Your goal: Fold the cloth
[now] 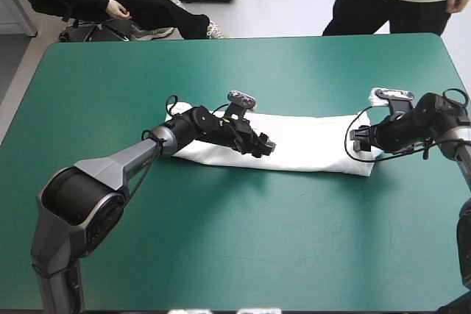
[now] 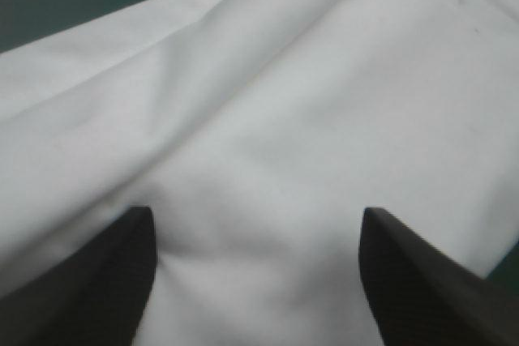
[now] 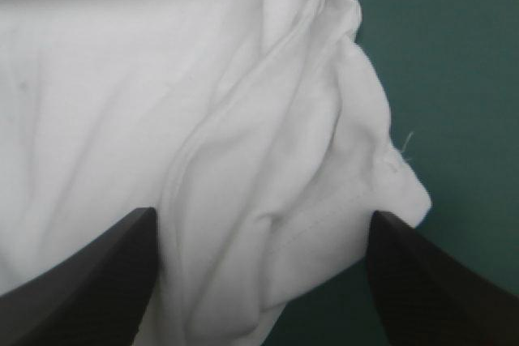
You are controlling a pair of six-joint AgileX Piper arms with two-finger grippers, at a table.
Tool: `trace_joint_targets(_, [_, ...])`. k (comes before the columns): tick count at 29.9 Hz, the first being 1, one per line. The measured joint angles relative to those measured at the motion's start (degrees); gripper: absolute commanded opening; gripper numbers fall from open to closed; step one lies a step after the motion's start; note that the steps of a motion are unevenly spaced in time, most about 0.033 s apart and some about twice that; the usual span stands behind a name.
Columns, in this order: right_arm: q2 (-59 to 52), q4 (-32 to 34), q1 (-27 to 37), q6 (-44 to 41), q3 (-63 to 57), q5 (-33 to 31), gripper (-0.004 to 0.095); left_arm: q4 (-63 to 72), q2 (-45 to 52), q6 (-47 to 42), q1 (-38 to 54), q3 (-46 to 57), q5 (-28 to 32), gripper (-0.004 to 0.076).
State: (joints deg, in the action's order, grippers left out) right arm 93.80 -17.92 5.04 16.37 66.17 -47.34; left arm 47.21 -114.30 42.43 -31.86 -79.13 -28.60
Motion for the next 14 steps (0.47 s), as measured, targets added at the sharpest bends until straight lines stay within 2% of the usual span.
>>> trace_joint_targets(4, [4.0, 0.2, 0.0, 0.0, 0.0, 0.2, 0.0679, 0.0, 0.0, -0.3, 0.1, 0.0, 0.0, 0.0519])
trace_joint_targets(7, [6.0, 0.2, 0.0, 0.1, 0.5, 0.3, 0.0607, 0.0, 0.0, -0.4, 0.1, 0.0, 0.0, 0.0519])
trace_joint_targets(10, [6.9, 0.5, 0.1, 0.4, 0.9, -0.2, 0.0411, 0.0, 0.0, -0.4, 0.1, 0.0, 0.0, 0.0519])
trace_joint_targets(13, [7.7, -0.6, 0.5, 2.5, 1.1, -0.2, 0.0017, 0.0, 0.0, -0.4, 0.1, -0.1, 0.0, 0.0519])
trace_joint_targets(14, [7.8, -1.6, 0.5, 3.6, 1.1, -0.1, -0.0008, 0.0, 0.0, -0.4, 0.1, -0.1, -0.1, 0.0519])
